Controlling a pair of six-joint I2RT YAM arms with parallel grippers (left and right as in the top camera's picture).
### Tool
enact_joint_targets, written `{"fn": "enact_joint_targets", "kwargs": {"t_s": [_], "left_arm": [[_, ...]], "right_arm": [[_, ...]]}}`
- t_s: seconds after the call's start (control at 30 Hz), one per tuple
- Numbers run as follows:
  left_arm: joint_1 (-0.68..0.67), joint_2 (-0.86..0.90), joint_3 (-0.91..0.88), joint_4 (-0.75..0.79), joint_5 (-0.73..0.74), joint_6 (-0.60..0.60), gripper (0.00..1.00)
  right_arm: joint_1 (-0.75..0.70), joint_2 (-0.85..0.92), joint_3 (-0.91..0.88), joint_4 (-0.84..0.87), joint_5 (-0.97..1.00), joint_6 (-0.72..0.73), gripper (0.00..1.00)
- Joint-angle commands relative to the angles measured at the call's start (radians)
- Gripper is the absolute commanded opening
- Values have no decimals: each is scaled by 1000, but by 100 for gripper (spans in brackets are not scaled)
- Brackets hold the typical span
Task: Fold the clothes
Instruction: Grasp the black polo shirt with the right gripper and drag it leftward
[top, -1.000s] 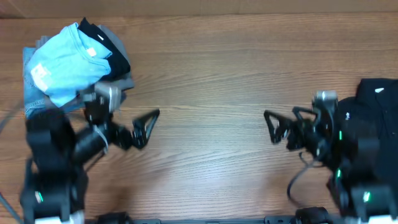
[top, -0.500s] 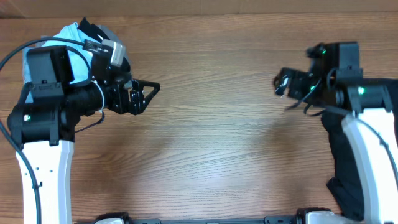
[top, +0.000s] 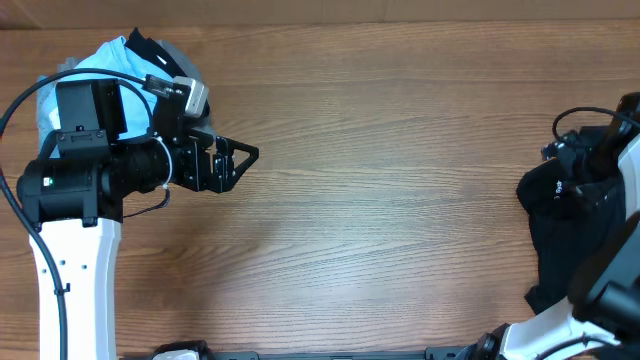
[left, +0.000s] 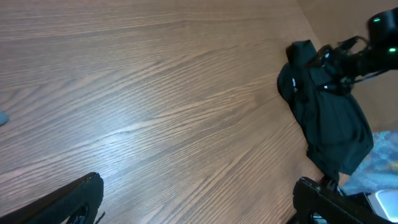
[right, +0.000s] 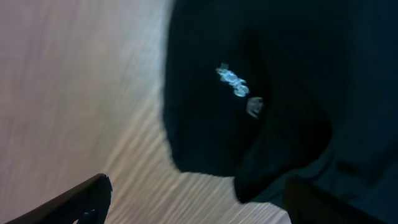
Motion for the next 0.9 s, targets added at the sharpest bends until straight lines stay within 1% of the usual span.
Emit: {"fn": "enact_joint_targets", "kwargs": {"t_s": [0.0, 0.2, 0.27, 0.33, 0.37, 0.43, 0.47, 0.53, 0.6, 0.63, 0.73, 0.77, 0.83, 0.87], "left_arm": [[-7, -3, 26, -1, 1, 18, 100], [-7, -3, 26, -8, 0, 18, 100], [-7, -3, 26, -18, -7, 18, 100], [-7, -2, 26, -24, -8, 19, 100], [-7, -2, 26, -24, -8, 19, 100], [-7, -3, 26, -22, -8, 19, 100], [-7, -2, 26, -23, -8, 19, 100], [-7, -3, 26, -23, -8, 19, 100], [-7, -2, 26, -23, -8, 18, 100], [-7, -3, 26, -23, -8, 18, 100], [-7, -3, 26, -23, -8, 18, 100], [-7, -3, 26, -23, -7, 18, 100], [-6, -3, 26, -22, -6, 18, 100], [-6, -3, 26, -21, -5, 18, 100]], "right_arm": [[2, 47, 23, -12, 15, 14, 93], [2, 130, 16, -34, 42, 35, 91], [2, 150, 9, -34, 42, 37, 86], [2, 164, 1, -33, 46, 48, 83], [2, 170, -6, -32, 61, 63, 79], [4, 173, -26, -23, 101, 98, 68], [6, 173, -38, -12, 105, 101, 65], [15, 173, -63, 18, 92, 108, 56], [35, 173, -84, 52, 52, 106, 41], [49, 173, -89, 64, 30, 103, 36], [113, 173, -97, 114, -104, 23, 21], [150, 173, -97, 138, -163, -16, 15], [229, 173, -95, 175, -227, -29, 5], [269, 173, -95, 193, -252, -28, 4]]}}
